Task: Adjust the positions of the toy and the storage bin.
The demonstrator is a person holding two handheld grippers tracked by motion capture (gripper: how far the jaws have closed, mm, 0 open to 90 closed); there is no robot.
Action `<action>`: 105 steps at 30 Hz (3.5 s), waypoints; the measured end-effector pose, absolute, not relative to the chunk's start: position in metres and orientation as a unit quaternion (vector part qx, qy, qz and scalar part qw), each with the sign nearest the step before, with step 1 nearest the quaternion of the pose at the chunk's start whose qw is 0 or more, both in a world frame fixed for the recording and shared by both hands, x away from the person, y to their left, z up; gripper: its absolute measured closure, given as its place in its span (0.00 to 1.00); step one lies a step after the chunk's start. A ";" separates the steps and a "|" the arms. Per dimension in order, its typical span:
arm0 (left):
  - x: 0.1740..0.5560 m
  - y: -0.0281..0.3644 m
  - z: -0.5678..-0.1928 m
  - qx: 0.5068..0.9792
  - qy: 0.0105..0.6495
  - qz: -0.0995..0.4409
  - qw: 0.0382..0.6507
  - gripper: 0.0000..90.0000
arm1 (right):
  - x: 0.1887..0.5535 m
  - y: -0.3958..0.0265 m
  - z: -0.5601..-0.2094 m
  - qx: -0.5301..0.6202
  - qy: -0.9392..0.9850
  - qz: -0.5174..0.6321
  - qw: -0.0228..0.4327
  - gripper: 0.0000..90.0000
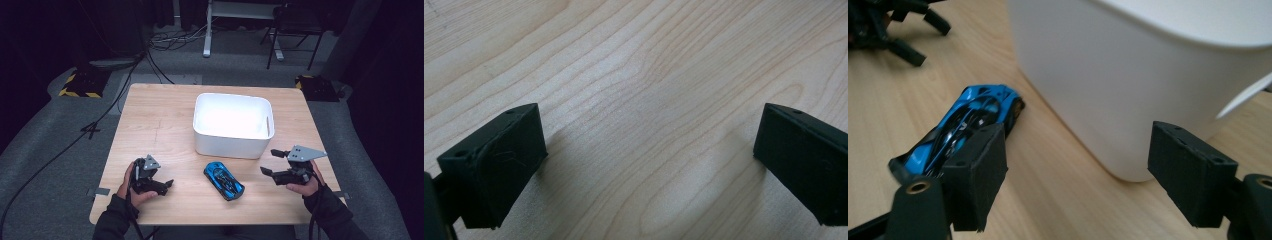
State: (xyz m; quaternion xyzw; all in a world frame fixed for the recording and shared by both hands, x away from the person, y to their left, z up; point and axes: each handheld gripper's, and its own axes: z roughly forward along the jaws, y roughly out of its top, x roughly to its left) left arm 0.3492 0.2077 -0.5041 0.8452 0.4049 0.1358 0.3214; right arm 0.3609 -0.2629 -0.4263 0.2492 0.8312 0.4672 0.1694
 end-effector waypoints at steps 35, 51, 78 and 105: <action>0.349 0.208 -0.504 0.845 0.405 0.137 0.321 0.01 | 0.313 -0.170 -0.501 0.222 0.872 0.422 0.109 0.16; 0.349 0.208 -0.504 0.845 0.406 0.136 0.321 0.01 | 0.322 -0.141 -0.503 0.291 0.870 0.373 0.138 0.15; 0.349 0.208 -0.504 0.845 0.406 0.136 0.320 0.01 | 0.328 -0.210 -0.500 0.240 0.888 0.379 0.104 0.27; 0.349 0.207 -0.504 0.844 0.407 0.136 0.320 0.01 | 0.313 -0.334 -0.500 0.351 0.847 0.363 0.164 0.27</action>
